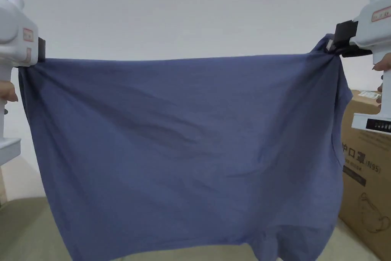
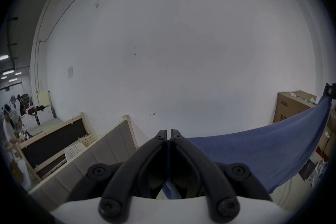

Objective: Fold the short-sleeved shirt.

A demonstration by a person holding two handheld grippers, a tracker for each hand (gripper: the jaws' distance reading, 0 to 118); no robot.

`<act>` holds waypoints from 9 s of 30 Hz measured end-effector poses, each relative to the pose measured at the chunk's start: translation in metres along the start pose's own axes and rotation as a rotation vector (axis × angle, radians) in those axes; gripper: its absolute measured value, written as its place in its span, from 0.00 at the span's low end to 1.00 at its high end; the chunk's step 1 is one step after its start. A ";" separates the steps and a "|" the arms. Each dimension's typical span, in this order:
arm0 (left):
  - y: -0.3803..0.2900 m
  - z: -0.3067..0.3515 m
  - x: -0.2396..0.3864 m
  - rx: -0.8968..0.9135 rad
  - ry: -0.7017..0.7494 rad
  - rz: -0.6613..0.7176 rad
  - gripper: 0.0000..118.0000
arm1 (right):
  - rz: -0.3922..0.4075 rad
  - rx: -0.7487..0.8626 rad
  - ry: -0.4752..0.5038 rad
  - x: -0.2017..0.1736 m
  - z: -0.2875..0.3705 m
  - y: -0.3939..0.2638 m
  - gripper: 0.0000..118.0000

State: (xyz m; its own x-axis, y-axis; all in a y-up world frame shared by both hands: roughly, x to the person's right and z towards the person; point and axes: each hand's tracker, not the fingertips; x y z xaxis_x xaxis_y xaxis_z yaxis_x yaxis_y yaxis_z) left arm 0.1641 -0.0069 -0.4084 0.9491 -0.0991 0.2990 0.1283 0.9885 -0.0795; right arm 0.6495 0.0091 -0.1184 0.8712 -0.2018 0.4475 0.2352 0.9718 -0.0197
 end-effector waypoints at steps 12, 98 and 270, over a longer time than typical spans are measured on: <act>-0.232 -0.099 0.039 -0.376 -0.014 -0.011 0.01 | -0.035 -0.411 -0.082 0.042 -0.108 -0.219 0.04; -0.538 0.319 -0.056 -0.905 -0.198 0.082 0.00 | -0.131 -0.790 -0.215 0.066 0.341 -0.538 0.15; -0.474 0.091 -0.017 -0.850 -0.222 0.063 0.90 | 0.082 -0.911 -0.165 0.081 0.024 -0.509 0.00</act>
State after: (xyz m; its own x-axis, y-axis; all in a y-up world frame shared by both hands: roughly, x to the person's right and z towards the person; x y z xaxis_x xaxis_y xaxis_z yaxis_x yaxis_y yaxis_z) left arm 0.0610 -0.4633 -0.2891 0.8949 0.0645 0.4416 0.3326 0.5634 -0.7563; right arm 0.5903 -0.4988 -0.0504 0.8441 -0.0486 0.5339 0.4842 0.4966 -0.7203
